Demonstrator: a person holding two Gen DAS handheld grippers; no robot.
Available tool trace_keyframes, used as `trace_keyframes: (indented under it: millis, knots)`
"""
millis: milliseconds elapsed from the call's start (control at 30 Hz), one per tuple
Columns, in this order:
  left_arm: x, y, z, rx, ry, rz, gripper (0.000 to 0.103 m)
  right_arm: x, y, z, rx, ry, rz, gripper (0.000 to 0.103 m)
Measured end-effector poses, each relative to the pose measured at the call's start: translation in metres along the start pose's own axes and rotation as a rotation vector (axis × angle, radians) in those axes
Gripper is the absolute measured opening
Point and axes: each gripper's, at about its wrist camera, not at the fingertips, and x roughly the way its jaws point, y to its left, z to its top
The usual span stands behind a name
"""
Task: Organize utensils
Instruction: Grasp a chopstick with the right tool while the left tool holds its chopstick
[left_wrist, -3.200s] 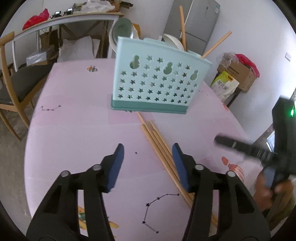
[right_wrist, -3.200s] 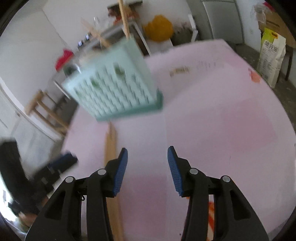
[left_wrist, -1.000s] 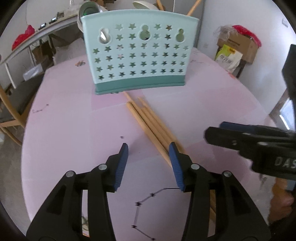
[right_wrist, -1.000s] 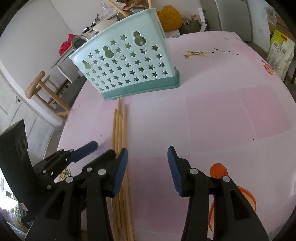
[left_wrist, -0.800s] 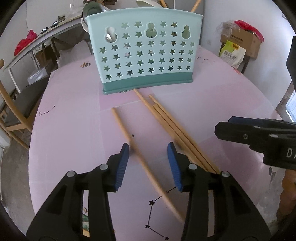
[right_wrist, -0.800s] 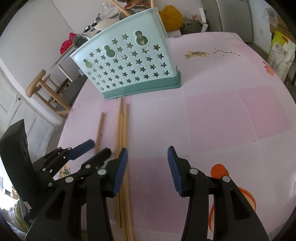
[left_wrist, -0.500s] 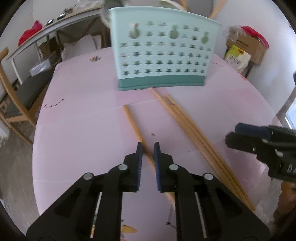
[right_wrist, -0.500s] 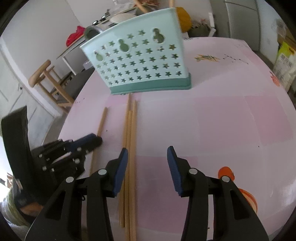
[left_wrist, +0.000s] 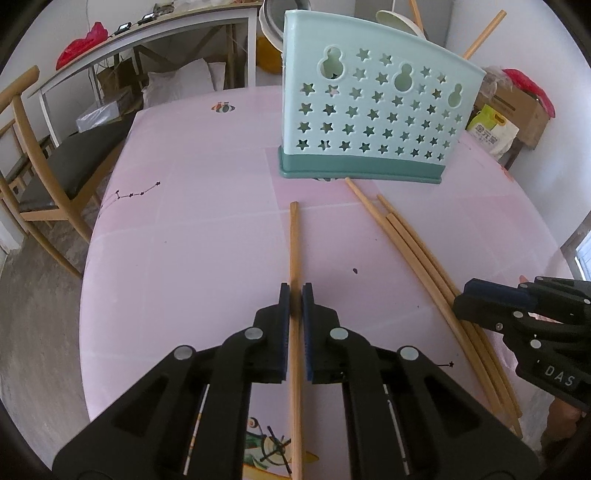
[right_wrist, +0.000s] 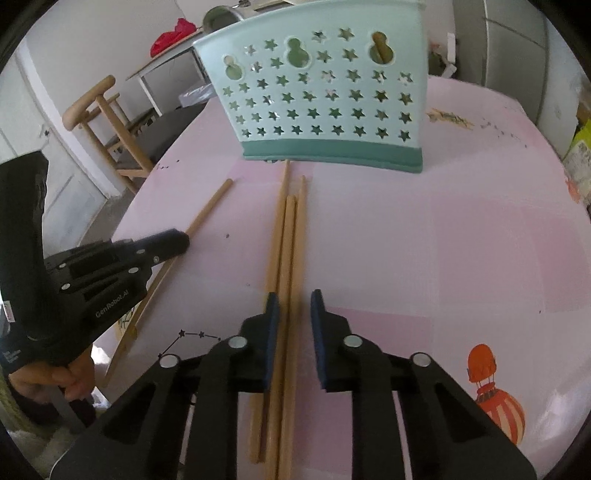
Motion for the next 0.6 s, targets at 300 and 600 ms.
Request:
trace_keyframes:
  millis: [300,600]
  knots:
    - [-0.002,0.004,0.001,-0.021,-0.002,-0.013,0.005,-0.009,-0.025,0.000,0.046,-0.006,-0.074,0.010]
    - [-0.002,0.007,-0.001,-0.030,-0.004,-0.017,0.005,-0.014,-0.043,0.001,0.103,-0.008,-0.044,0.008]
